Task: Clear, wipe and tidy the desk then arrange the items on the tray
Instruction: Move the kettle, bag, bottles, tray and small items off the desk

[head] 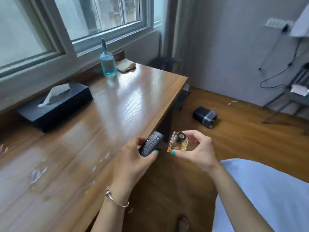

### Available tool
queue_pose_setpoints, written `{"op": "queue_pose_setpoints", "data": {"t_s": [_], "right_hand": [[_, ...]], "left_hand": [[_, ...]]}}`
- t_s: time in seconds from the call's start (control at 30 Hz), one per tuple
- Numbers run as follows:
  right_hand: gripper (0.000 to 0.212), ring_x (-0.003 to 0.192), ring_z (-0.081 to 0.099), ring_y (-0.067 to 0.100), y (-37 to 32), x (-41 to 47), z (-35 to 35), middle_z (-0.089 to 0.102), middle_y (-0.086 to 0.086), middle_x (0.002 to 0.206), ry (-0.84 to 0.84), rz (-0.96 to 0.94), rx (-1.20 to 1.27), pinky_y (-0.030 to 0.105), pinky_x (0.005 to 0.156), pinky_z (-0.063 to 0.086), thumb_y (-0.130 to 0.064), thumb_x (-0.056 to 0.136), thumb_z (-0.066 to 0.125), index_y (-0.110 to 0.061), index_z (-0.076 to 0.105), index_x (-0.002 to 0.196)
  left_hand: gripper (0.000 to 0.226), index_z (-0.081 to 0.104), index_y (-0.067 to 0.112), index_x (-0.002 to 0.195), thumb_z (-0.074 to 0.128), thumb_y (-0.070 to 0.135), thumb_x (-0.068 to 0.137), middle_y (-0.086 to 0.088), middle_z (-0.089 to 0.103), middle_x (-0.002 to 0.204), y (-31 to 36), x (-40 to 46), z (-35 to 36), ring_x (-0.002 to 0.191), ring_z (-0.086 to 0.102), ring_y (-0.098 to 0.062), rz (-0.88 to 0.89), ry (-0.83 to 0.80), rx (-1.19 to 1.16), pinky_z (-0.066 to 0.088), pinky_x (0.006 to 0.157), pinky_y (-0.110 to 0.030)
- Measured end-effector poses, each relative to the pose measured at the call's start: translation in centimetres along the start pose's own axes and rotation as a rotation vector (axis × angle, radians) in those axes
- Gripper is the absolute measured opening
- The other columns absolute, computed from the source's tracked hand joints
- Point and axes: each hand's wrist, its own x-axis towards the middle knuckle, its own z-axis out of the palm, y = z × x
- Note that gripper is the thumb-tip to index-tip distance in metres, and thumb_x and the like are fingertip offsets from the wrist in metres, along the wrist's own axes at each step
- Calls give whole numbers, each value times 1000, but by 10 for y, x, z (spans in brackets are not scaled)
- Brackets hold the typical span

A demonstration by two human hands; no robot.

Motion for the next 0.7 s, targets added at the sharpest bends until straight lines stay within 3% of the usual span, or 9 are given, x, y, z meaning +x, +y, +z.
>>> {"op": "queue_pose_setpoints", "data": {"t_s": [0.13, 0.23, 0.4, 0.53, 0.7], "right_hand": [[48, 78, 63, -2, 48, 41, -61, 70, -24, 88, 2, 54, -26, 8, 69, 43, -43, 44, 89, -39, 67, 87], [48, 78, 64, 0, 81, 75, -107, 71, -21, 86, -6, 95, -51, 11, 71, 45, -30, 47, 94, -37, 68, 87], [54, 75, 61, -7, 127, 137, -160, 70, -21, 81, 50, 127, -61, 5, 70, 41, -12, 49, 96, -32, 67, 89], [54, 73, 60, -10, 168, 201, -181, 70, -10, 87, 73, 173, -57, 5, 70, 41, -8, 49, 96, -18, 69, 95], [56, 75, 62, -9, 222, 304, -194, 71, -11, 89, 81, 192, -84, 6, 72, 43, -6, 49, 96, -24, 68, 95]], "left_hand": [[41, 59, 38, 103, 76, 46, 66, 17, 64, 96, 46, 41, 73, 84, 59, 0, -10, -68, 27, 51, 67, -21], [37, 56, 42, 101, 73, 45, 68, 20, 63, 95, 80, 69, 121, 83, 59, 2, -9, -85, 25, 56, 70, -27], [40, 61, 36, 107, 74, 42, 70, 18, 64, 98, 122, 132, 181, 85, 60, -1, 14, -107, 15, 54, 69, -23], [42, 59, 35, 109, 76, 43, 72, 19, 62, 99, 136, 201, 226, 86, 59, 0, 14, -82, -4, 56, 69, -26], [45, 59, 33, 115, 74, 37, 72, 18, 62, 100, 138, 319, 287, 86, 59, 1, -21, -79, -81, 48, 67, -17]]}}
